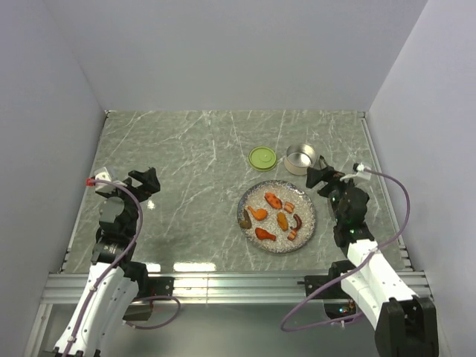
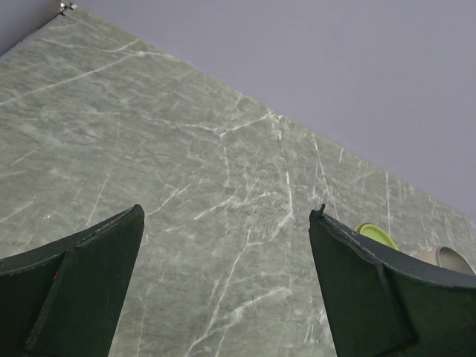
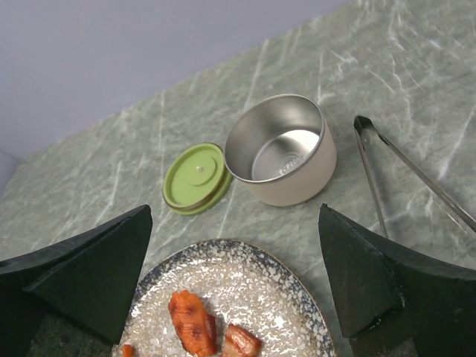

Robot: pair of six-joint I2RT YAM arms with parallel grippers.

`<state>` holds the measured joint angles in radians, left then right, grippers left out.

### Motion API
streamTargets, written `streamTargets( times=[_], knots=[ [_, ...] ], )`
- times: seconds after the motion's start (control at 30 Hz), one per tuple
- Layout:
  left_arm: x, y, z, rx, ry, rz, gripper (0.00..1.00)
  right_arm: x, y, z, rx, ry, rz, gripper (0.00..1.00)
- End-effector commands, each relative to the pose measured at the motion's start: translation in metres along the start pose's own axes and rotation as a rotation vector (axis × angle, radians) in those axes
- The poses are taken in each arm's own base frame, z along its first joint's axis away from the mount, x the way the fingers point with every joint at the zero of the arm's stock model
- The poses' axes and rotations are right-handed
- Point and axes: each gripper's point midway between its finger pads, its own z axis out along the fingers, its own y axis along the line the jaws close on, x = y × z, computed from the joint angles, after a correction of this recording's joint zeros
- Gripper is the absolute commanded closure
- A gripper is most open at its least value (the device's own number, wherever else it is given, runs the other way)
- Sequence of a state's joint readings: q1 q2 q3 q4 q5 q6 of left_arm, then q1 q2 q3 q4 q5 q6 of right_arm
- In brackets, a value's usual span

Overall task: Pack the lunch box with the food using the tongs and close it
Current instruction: Grab the clamp with the right arm

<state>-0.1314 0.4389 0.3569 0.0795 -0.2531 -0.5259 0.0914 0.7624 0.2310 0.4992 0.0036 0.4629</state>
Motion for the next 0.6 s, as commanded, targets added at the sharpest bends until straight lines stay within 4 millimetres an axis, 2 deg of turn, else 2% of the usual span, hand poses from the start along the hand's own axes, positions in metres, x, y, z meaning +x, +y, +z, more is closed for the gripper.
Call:
streamTargets(
  times=[0.0,0.17,0.2,0.37,0.5,0.57],
  knots=[
    [0.002,-0.005,0.005,0.021,0.014,-0.007,0.01,-0.007,0.003,0.013,0.062,0.055,0.001,0.0],
    [0.009,-0.013,0.012,0.052,0.052,-0.001,0.01,0.01,-0.011,0.023,0.241,0.174,-0.08,0.0],
    [0.01,-0.014,0.013,0.057,0.056,0.001,0.01,0.007,-0.011,0.023,0.269,0.204,-0.098,0.0],
    [0.015,-0.021,0.015,0.096,0.075,0.004,0.01,-0.014,-0.037,0.011,0.472,0.239,-0.199,0.0],
    [0.016,-0.028,0.015,0.132,0.085,0.003,0.01,-0.027,-0.042,0.008,0.49,0.308,-0.27,0.0],
    [0.016,-0.029,0.016,0.139,0.086,0.003,0.01,-0.032,-0.053,0.017,0.5,0.35,-0.306,0.0]
  ],
)
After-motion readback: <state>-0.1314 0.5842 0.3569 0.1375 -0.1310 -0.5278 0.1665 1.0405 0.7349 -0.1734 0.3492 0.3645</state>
